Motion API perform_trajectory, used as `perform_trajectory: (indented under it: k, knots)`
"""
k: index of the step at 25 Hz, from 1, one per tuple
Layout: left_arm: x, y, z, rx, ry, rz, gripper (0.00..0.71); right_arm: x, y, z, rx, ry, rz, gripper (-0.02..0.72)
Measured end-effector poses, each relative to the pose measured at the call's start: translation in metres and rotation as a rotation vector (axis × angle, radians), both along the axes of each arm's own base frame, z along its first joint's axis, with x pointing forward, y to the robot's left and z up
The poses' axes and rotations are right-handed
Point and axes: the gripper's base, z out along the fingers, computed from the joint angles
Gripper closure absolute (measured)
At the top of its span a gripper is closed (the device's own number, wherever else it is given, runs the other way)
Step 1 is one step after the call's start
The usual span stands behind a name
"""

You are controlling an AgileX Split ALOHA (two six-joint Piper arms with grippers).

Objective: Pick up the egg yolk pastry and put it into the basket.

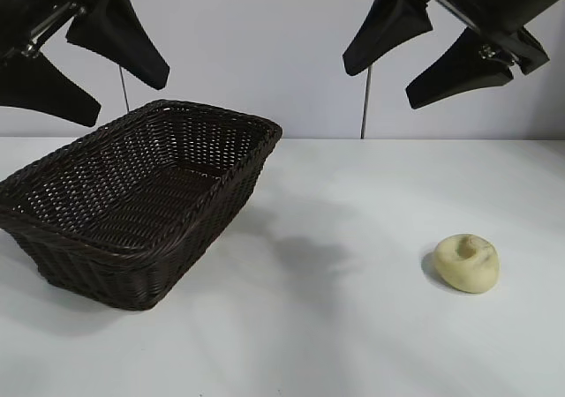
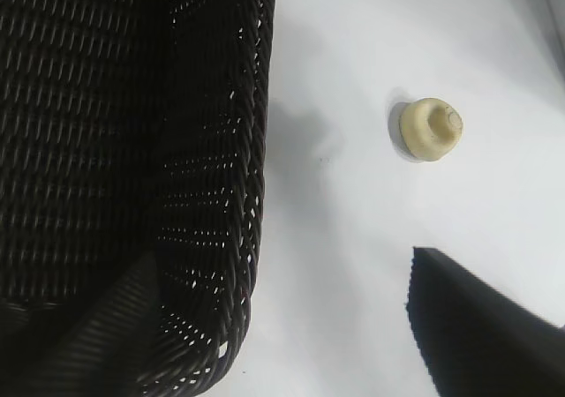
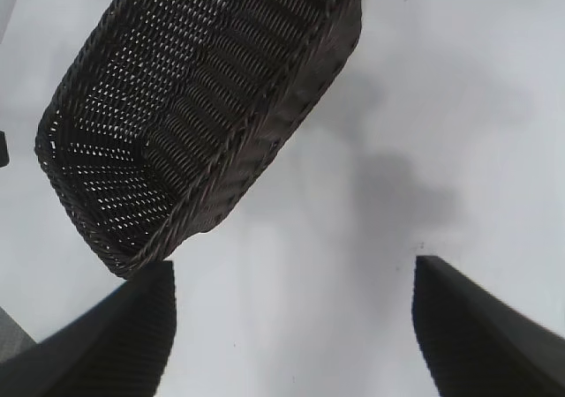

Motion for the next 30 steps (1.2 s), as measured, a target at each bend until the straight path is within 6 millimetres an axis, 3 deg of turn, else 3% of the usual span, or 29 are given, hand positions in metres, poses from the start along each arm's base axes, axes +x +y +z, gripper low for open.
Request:
perform_trajectory:
  k: [30]
  knots:
    - [0.0013,0.0004,0.0004,-0.006,-0.002,0.023,0.145,0.0000,0.0000,0.0000,0.000,0.000,0.000,0.164]
